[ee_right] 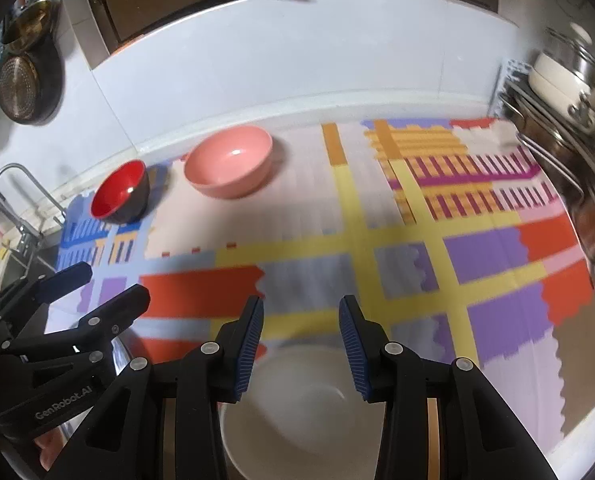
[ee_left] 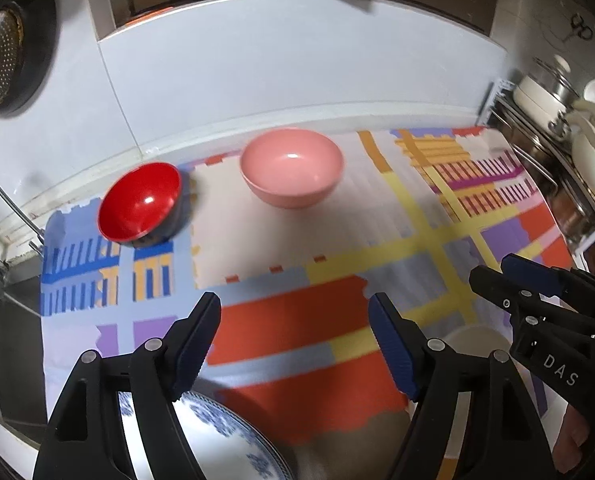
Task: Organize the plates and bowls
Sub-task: 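Move both grippers to the rim of the pink bowl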
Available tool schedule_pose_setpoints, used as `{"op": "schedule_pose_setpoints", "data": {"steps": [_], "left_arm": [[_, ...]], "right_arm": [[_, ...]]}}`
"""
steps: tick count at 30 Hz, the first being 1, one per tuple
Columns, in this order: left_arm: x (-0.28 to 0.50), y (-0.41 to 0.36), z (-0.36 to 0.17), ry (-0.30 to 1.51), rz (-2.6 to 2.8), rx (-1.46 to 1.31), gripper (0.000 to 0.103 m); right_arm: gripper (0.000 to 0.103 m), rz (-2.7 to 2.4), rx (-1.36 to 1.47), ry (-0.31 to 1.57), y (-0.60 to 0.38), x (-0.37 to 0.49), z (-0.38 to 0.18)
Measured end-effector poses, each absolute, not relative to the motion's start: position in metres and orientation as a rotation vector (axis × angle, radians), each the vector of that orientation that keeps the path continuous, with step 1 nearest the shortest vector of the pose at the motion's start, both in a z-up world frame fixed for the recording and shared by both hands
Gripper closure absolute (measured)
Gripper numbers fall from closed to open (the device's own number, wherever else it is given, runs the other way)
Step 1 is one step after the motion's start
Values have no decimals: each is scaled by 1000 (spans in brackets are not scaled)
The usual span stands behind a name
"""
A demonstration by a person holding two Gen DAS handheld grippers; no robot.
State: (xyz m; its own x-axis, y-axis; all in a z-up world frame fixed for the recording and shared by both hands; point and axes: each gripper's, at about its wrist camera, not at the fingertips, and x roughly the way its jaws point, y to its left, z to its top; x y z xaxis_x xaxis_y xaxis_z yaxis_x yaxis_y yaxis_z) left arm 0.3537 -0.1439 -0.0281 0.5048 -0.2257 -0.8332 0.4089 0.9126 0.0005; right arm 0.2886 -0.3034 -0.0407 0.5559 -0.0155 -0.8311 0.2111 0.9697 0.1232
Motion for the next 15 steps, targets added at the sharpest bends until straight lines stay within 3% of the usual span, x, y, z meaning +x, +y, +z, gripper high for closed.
{"op": "schedule_pose_setpoints", "data": {"steps": [15], "left_arm": [[422, -135, -20, 941, -351, 201, 27]], "right_arm": [[63, -86, 168, 911, -294, 361, -23]]}}
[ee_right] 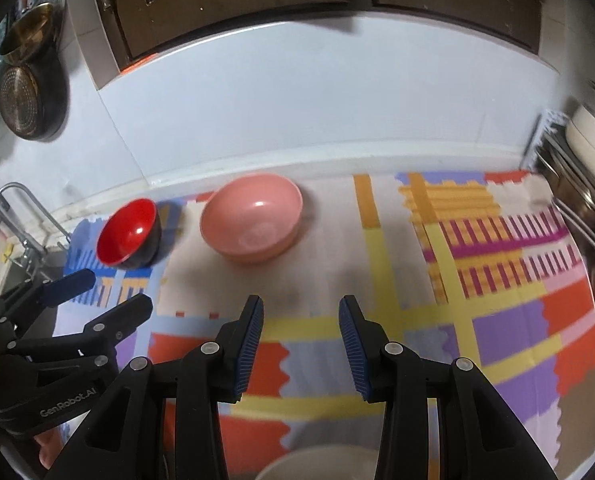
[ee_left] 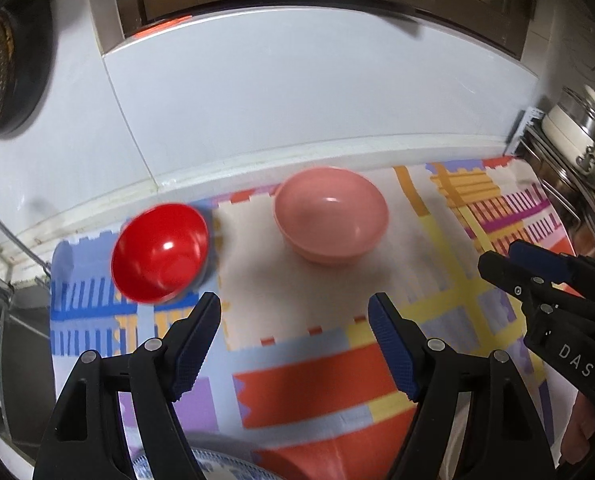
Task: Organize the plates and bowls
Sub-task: 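Move both grippers to the rim of the pink bowl, then close both grippers on the pink bowl rim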
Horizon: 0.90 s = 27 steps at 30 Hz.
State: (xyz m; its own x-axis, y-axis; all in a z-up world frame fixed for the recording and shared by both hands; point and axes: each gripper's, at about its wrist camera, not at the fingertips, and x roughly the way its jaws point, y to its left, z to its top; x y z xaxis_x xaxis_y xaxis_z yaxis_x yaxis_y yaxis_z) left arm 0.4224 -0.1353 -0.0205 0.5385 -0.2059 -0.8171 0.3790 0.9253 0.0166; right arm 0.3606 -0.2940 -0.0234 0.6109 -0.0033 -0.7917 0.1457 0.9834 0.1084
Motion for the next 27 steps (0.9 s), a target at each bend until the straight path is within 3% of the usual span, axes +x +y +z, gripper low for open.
{"op": "schedule_pose_setpoints", "data": {"steps": [12, 27], "left_arm": [[486, -147, -27, 935, -353, 202, 27], [560, -165, -87, 1042, -334, 252, 28]], "right_arm": [[63, -51, 180, 893, -302, 427, -28], [63, -42, 179, 1019, -309, 502, -78]]}}
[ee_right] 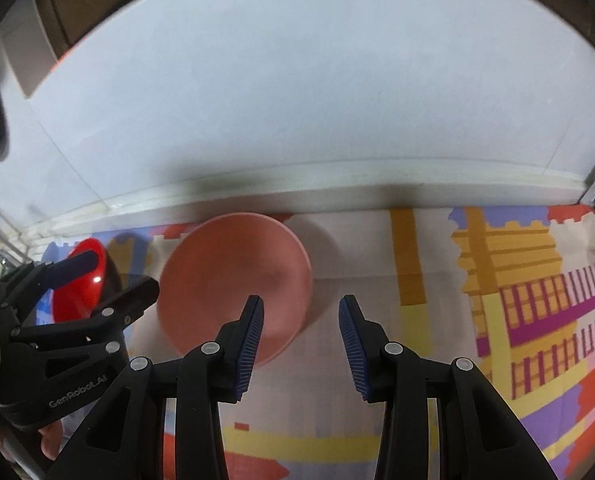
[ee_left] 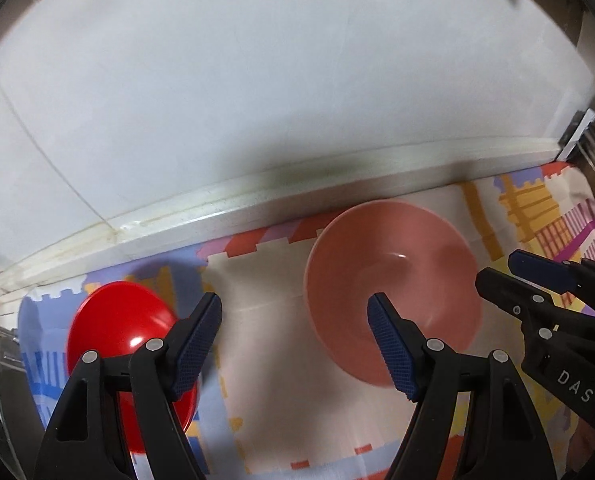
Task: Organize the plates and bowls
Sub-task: 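Close both grippers on the pink bowl rim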
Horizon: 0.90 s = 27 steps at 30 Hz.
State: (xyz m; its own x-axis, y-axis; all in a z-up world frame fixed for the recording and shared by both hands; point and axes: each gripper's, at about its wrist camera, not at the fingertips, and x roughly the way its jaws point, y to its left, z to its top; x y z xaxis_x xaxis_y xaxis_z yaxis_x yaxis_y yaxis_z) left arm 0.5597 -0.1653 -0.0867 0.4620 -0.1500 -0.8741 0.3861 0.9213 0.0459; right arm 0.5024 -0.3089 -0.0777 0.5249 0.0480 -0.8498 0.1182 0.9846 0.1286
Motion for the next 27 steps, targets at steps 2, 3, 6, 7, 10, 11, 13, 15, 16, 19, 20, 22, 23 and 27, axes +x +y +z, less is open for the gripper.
{"op": "schedule_pose_setpoints", "data": {"steps": [2, 3, 6, 7, 10, 11, 13, 15, 16, 19, 20, 22, 23, 27], "left_arm": [[566, -168, -95, 1060, -328, 260, 30], [569, -169, -99, 1067, -327, 266, 31], [575, -172, -108, 1079, -317, 284, 37], [576, -172, -111, 1084, -313, 288, 40], [580, -174, -119, 1104, -308, 289, 49], [581, -174, -121, 1113, -310, 286, 51], [582, -174, -126, 1131, -320, 278, 67], [582, -176, -130, 1144, -344, 274, 78], [581, -176, -131, 1148, -358, 270, 82], [578, -178, -132, 1148, -369, 271, 89], [577, -179, -132, 1144, -363, 274, 89], [575, -178, -131, 1141, -356, 266, 90], [574, -177, -130, 1141, -355, 260, 90], [569, -174, -125, 1142, -357, 261, 90]], "right_arm": [[63, -41, 183, 1040, -311, 509, -88], [63, -40, 187, 1049, -312, 512, -91], [63, -38, 214, 1077, -316, 519, -103], [63, -37, 220, 1087, -317, 521, -106], [68, -37, 229, 1108, -318, 527, -114], [70, -36, 228, 1114, -318, 528, -116], [75, -31, 229, 1127, -317, 531, -120], [81, -28, 240, 1134, -318, 532, -123], [86, -28, 245, 1137, -317, 533, -124], [91, -21, 257, 1140, -317, 534, -125], [91, -20, 257, 1140, -316, 535, -125], [91, -24, 254, 1138, -315, 535, -124], [92, -26, 255, 1139, -314, 535, -123], [92, -29, 277, 1144, -315, 534, -121]]}}
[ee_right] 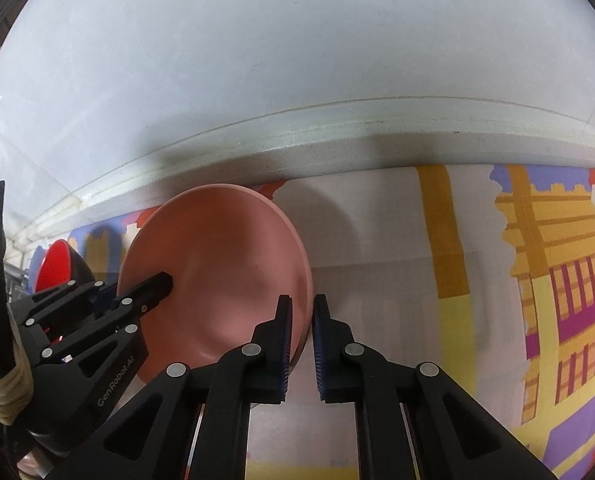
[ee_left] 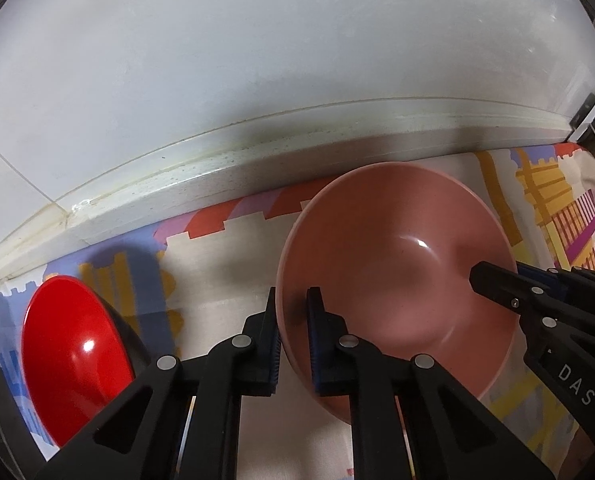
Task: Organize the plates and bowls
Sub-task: 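Close both grippers on the pink bowl rim, then lift the pink bowl with both grippers and carry it over the white bowl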
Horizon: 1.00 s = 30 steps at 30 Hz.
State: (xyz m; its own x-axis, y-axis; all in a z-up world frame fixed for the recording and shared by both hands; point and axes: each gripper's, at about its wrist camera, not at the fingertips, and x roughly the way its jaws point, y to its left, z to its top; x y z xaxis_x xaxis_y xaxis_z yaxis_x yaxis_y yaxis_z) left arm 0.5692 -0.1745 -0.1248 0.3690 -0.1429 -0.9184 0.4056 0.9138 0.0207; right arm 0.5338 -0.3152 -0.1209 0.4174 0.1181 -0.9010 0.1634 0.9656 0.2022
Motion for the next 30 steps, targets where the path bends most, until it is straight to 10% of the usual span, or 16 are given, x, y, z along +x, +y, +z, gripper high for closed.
{"op": "schedule_pose_setpoints", "data": {"steps": [30], "left_arm": [[436, -165, -31, 1013, -479, 174, 90]], "right_arm": [[92, -65, 242, 1017, -310, 415, -38]]}}
